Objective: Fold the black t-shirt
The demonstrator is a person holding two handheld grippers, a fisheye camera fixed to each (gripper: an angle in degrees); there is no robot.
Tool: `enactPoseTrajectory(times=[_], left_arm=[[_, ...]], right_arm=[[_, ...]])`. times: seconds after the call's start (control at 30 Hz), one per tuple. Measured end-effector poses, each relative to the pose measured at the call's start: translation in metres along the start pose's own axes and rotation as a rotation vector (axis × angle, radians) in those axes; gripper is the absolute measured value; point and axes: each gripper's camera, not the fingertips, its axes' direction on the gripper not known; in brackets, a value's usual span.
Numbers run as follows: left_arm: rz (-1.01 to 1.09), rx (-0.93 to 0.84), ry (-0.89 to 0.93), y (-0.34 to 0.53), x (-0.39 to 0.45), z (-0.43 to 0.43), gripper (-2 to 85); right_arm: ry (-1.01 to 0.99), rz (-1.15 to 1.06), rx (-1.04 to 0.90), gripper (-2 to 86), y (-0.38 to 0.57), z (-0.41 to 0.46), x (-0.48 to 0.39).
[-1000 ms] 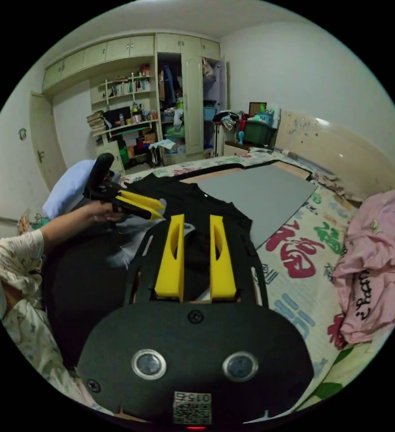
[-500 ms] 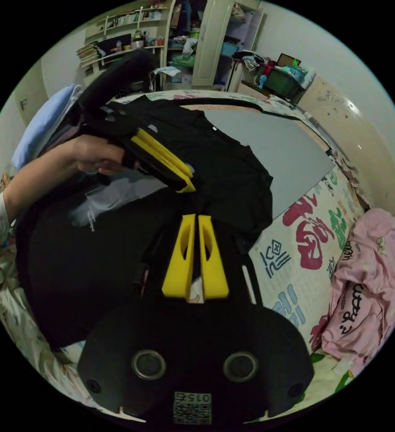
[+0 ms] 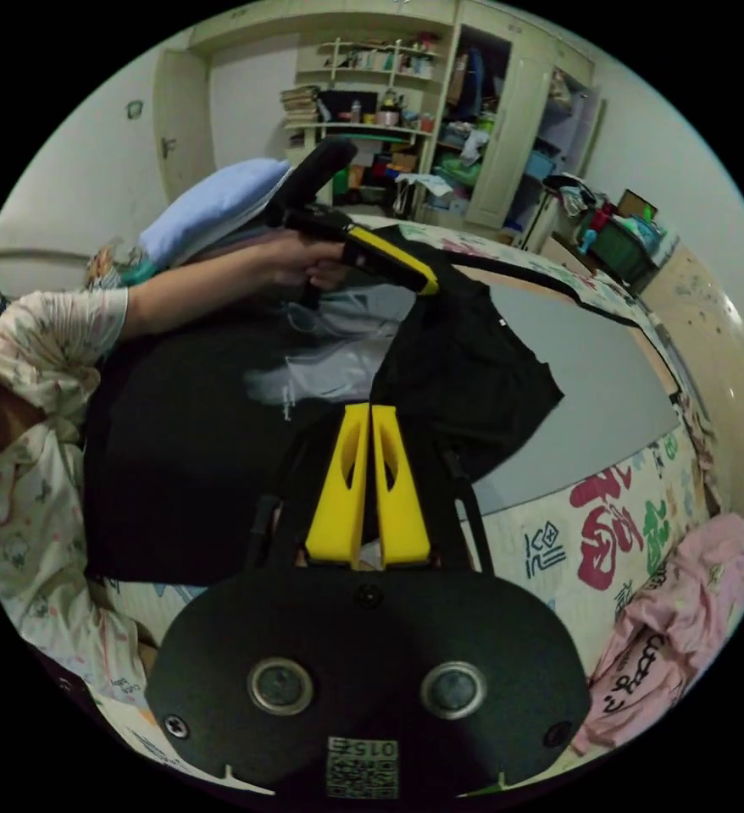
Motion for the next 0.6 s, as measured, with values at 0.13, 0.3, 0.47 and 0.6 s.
enactPoseTrajectory(times=[0.13, 0.3, 0.47, 0.6], left_arm=[[0.081, -0.063, -0.076, 0.009, 0.005, -0.005, 1.1], [0.180, -0.145, -0.164, 0.018, 0.014, -0.006, 1.0], [0.166, -0.204, -0.118, 0.021, -0.004, -0.018, 1.4], [0.144, -0.188, -0.037, 0.020, -0.021, -0.039, 2.1]], right_arm=[[0.003, -0.046, -0.030, -1.0, 0.001, 0.016, -0.017], [-0.040, -0.095, -0.052, -0.4, 0.005, 0.032, -0.028], [0.014, -0.096, -0.052, 6.2, 0.014, 0.032, -0.022], [0.159, 0.043, -0.062, 11.1, 0.024, 0.036, 0.010]])
